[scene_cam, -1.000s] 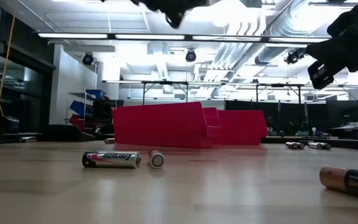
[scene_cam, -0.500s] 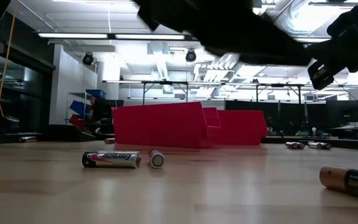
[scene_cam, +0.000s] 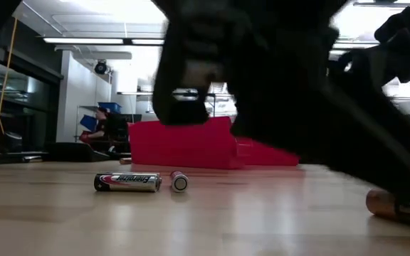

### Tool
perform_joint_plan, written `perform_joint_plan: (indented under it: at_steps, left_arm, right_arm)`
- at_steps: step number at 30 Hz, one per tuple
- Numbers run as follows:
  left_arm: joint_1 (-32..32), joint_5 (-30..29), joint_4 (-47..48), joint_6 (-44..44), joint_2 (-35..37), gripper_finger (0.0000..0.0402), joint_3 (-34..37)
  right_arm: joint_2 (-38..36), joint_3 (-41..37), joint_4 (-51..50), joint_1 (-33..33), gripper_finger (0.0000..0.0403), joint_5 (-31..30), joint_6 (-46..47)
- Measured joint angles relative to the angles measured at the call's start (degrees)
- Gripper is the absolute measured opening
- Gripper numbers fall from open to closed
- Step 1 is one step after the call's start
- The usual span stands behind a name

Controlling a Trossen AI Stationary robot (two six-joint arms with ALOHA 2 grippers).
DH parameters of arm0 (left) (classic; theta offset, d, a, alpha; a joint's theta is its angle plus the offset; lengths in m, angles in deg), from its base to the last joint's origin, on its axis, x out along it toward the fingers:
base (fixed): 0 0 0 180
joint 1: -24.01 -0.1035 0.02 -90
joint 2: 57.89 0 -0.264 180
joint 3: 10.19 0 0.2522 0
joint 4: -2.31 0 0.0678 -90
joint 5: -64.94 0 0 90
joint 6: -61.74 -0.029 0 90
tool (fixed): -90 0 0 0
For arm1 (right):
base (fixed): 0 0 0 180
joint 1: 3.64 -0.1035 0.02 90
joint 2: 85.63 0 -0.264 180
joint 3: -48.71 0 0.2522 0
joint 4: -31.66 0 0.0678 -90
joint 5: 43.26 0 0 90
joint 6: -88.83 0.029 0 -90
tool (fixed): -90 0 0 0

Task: Sort batteries
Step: Put the black battery into the bottom red bin

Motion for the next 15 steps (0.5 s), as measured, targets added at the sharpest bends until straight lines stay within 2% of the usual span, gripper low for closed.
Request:
perform_joint_plan:
  at_steps: [5, 10, 13, 15]
  left_arm:
    - [-1.0, -0.1, 0.4, 0.2, -1.7, 0.0182, -0.1]
    - [-1.5, 3.5, 0.1, 0.5, -3.1, 0.0177, -0.1]
    - [-1.1, 4.0, -0.3, 1.2, -3.8, 0.0145, -0.2]
    - [-0.9, 4.5, -0.1, 2.9, -3.9, 0.0098, -0.2]
  right_arm:
    - [0.0, 0.0, 0.0, 0.0, 0.0000, 0.0, 0.0]
    - [0.1, 0.0, 0.1, 0.0, 0.0000, 0.0, 0.0]
    - [0.5, 0.0, 0.0, 0.0, 0.0000, 0.0, 0.0]
    - [0.6, 0.0, -0.1, 0.0, 0.0000, 0.0, 0.0]
